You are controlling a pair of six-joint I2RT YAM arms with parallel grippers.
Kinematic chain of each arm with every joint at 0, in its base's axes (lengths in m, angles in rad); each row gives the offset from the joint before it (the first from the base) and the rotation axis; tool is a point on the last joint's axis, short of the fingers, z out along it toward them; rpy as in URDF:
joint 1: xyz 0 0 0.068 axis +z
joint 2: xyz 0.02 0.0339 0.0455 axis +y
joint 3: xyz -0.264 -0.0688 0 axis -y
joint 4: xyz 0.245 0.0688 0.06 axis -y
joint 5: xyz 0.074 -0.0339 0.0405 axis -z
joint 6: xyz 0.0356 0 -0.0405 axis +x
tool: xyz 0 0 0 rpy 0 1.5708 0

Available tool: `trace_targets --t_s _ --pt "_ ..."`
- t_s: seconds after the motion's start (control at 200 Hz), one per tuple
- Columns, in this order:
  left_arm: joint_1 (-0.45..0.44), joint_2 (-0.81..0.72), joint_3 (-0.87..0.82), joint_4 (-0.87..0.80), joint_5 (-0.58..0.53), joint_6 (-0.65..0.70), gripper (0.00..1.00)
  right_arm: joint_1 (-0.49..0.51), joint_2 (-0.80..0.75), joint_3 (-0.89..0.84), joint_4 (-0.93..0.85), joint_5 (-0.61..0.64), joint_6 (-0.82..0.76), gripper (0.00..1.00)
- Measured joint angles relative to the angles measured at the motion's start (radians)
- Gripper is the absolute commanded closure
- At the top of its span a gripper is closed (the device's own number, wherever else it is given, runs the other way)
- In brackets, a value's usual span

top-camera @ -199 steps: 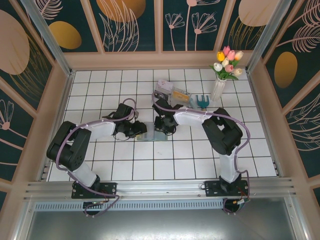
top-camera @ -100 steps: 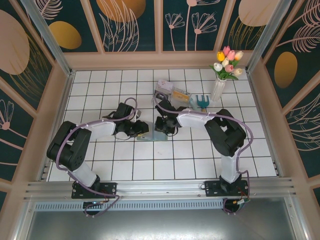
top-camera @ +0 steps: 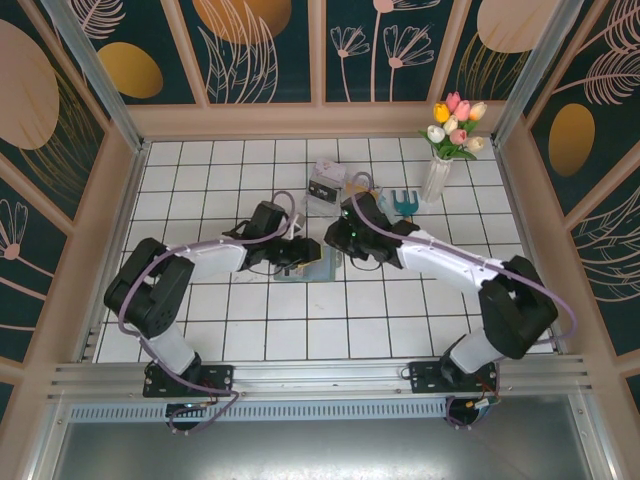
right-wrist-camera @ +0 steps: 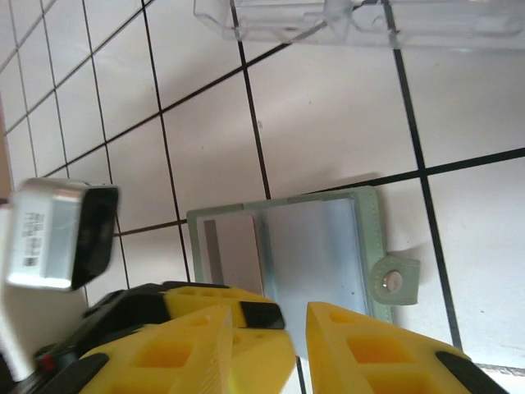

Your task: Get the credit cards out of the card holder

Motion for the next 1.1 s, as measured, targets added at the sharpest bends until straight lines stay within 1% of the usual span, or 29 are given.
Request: trace_targets --t_s 0.21,0.35,0.505,0.596,0.726,0.901,1.101 --pt "-0.005 0.009 0.001 -0.019 -0.050 -0.006 0.56 -0.005 -0.042 -0.058 0.013 0.015 0.019 0.67" --pt "0.009 -0.072 -0.001 -0.075 -0.119 0.000 0.58 -0.005 -0.037 -0.061 0.055 -0.019 0.016 0.69" --pt "0.089 -0.231 -0.031 -0.109 -0.212 0.009 0.64 -0.002 0.045 -0.055 0.143 -0.110 0.003 0.72" --pt "0.136 -0.272 -0.062 -0.126 -0.261 0.010 0.66 0.005 0.119 -0.038 0.181 -0.156 -0.001 0.75" --pt "0.147 -0.262 -0.096 -0.164 -0.293 0.014 0.73 0.017 0.213 -0.008 0.230 -0.207 -0.009 0.77" --pt "0.145 -0.213 -0.104 -0.184 -0.297 0.017 0.76 0.019 0.301 0.038 0.259 -0.241 -0.014 0.78" --pt "0.145 -0.152 -0.102 -0.188 -0.296 0.024 0.79 0.020 0.362 0.056 0.283 -0.273 -0.015 0.80"
